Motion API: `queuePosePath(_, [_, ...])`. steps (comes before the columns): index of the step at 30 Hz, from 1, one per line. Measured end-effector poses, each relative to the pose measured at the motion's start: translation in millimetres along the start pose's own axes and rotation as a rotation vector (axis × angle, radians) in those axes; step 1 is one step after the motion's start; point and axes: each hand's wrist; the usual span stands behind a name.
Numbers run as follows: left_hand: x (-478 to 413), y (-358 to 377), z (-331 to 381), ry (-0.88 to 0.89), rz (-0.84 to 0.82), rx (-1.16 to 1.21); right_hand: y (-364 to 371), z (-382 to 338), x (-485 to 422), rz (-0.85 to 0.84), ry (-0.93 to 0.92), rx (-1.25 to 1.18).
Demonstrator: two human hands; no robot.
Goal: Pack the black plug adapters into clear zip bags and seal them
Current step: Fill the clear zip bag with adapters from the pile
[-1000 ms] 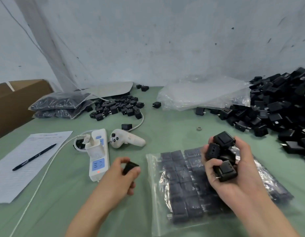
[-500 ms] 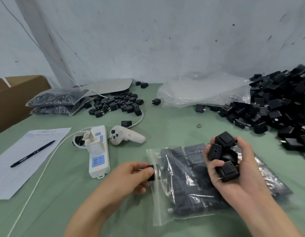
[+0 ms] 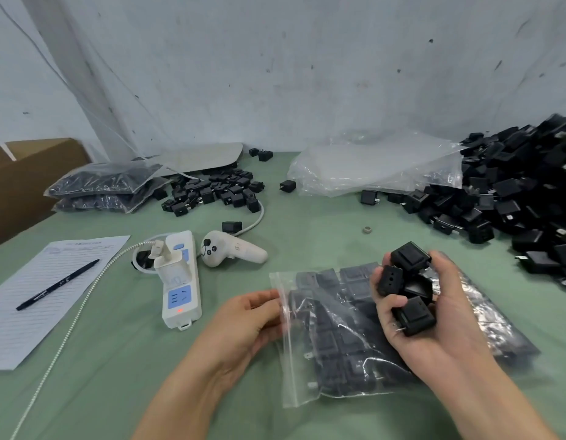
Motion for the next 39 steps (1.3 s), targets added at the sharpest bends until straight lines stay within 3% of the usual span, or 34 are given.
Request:
queuePosePath(4, [-2.7,6.9,0.4,-0.052,0.047,0.140,-1.3,2.9,2.1,0.006,-0.006,0.004])
queuePosePath(12, [-1.7,9.2,7.3,-0.058,-0.027,0.295,-1.1,2.9,3.5,0.013,0.007,0.003])
queuePosePath(24, [-1.0,31.5,14.7,-0.127,-0.124,0.313,2.7,4.9,4.4,0.036,-0.011,0.089])
queuePosePath(26, [-0.4,24.8,17.3,-0.065,-0.038,0.220,1.8,4.6,3.9,0.043,-0.003,0.137])
queuePosePath(28, [-1.2,15.5,16.6,0.105,0.254,-0.115,0.7,3.8,3.8,0.025,0.005,0.210])
queuePosePath(30, [1.0,11.7,15.6,0.394,0.558,-0.447,1.0,4.5,4.2,-0.011,0.011,0.294])
queuePosePath(31, [4.3,15.2,16.4,0.531,0.566,-0.509,2.0,5.8,4.3,-0.029,0.010,0.338])
queuePosePath(33, [11.7,31.6,17.3,0.669,0.368,-0.493,5.0,9.3,4.4,-0.067,0.003,0.439])
queuePosePath(35, [14.5,47.6,15.4,0.671,0.194,-0.521,7.7,13.8,4.5,-0.108,-0.004,0.569])
queuePosePath(39, [15.5,58.2,10.7,0.637,0.104,-0.617,11.7,20.1,3.9,-0.187,-0.129,0.856])
Point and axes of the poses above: each hand's wrist, its own x-axis away from the middle knuckle, its own y-axis out of the palm, z = x × y, and after that the axes turned 4 degrees about -x, right-handed
